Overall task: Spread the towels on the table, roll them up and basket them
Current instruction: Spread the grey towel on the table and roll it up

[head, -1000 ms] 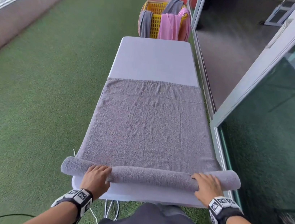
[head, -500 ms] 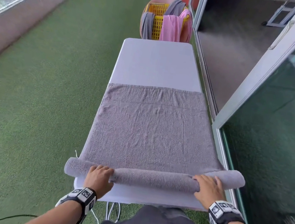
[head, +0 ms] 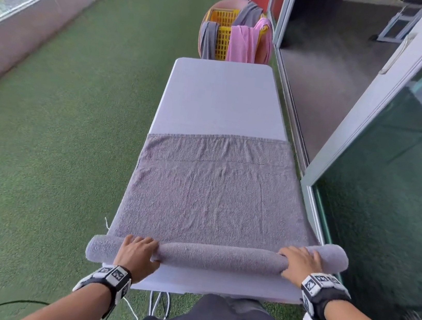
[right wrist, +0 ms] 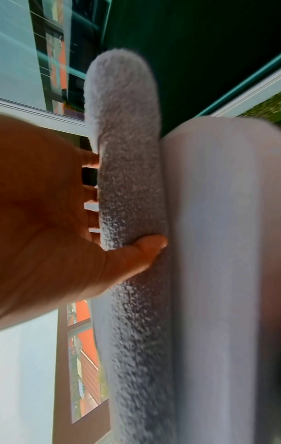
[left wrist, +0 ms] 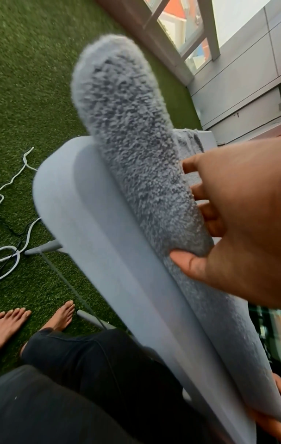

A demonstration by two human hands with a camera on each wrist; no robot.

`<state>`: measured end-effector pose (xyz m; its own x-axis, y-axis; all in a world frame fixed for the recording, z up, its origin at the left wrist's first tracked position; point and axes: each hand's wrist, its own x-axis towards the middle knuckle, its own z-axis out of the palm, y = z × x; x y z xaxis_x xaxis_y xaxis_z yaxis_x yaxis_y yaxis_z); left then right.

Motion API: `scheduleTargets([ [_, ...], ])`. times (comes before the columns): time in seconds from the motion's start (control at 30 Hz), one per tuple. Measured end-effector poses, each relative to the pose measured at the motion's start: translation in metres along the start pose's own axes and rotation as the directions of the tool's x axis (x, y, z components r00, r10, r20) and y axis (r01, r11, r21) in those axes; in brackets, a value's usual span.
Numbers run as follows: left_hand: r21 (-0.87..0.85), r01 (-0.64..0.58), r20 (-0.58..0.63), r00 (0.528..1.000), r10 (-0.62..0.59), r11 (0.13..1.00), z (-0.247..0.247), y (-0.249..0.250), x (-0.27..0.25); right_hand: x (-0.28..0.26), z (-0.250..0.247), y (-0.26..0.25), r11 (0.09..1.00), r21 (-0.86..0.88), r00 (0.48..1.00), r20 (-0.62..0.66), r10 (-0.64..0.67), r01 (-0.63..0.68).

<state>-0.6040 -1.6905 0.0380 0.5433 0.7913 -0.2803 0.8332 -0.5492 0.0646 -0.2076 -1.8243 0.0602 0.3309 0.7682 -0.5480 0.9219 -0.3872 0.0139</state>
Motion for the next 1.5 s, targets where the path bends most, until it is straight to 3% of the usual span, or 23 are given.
scheduleTargets([
  [0.1,-0.023,0.034,0.009,0.999,-0.034,0.999,-0.014,0.002,0.012,0.014,-0.024,0.000,1.000,-0.001,0.998,0.060,0.004,-0.004],
  [0.2,-0.090,0.116,0.059,0.992,-0.111,0.989,-0.013,-0.002,0.015,0.017,-0.029,0.003,0.995,0.098,1.000,-0.013,0.007,-0.006],
  [0.3,-0.059,0.070,0.122,0.991,-0.062,0.996,-0.005,-0.002,0.000,0.001,-0.007,0.003,0.995,0.099,0.999,0.010,-0.034,0.032],
  [0.4,-0.057,0.050,0.041,0.998,-0.048,0.997,0.002,0.006,-0.013,-0.009,0.010,0.002,0.999,0.033,1.000,-0.021,-0.021,0.022],
  [0.53,-0.064,0.060,0.028,0.998,-0.058,0.996,-0.015,0.006,0.001,0.001,-0.018,-0.003,1.000,-0.011,0.998,0.058,-0.014,0.015],
  [0.6,-0.110,0.084,0.032,0.996,-0.081,0.990,-0.020,0.003,0.012,0.008,-0.028,-0.004,0.999,0.039,0.999,0.027,-0.028,0.027],
  [0.67,-0.142,0.097,0.048,0.995,-0.091,0.985,-0.022,0.000,0.018,0.012,-0.025,-0.003,0.994,0.110,0.999,-0.043,-0.021,0.026],
  [0.77,-0.108,0.037,0.140,0.990,-0.022,0.993,-0.016,0.002,0.010,-0.004,-0.003,-0.005,0.996,0.084,0.999,0.035,-0.036,0.033],
  [0.9,0.010,-0.034,0.075,0.997,0.033,0.999,-0.008,0.008,-0.006,-0.018,0.017,-0.002,0.999,0.009,0.998,-0.050,-0.033,0.034],
  [1.0,-0.039,-0.016,0.068,0.997,0.019,0.999,-0.026,0.012,0.000,-0.005,0.000,0.002,1.000,0.002,0.999,0.033,-0.019,0.019],
  [1.07,-0.085,0.015,0.094,0.996,-0.007,0.996,-0.030,0.009,0.009,0.004,-0.013,0.004,0.999,0.031,0.998,0.058,-0.023,0.022],
  [1.17,-0.106,0.041,0.146,0.989,-0.025,0.994,-0.019,0.003,0.013,0.007,-0.016,0.008,0.995,0.097,0.998,-0.059,0.002,0.004],
  [1.27,-0.071,0.022,0.240,0.971,-0.004,0.997,-0.005,0.004,-0.004,-0.010,0.002,0.008,0.997,0.078,1.000,-0.008,-0.020,0.020],
  [1.4,0.000,-0.024,0.094,0.995,0.024,1.000,0.003,0.009,-0.021,-0.025,0.018,0.007,0.999,0.029,0.998,-0.035,-0.042,0.043],
  [1.5,-0.027,-0.024,0.070,0.997,0.025,0.999,-0.013,0.009,-0.012,-0.019,0.000,0.009,0.998,0.018,0.997,0.053,-0.053,0.052],
])
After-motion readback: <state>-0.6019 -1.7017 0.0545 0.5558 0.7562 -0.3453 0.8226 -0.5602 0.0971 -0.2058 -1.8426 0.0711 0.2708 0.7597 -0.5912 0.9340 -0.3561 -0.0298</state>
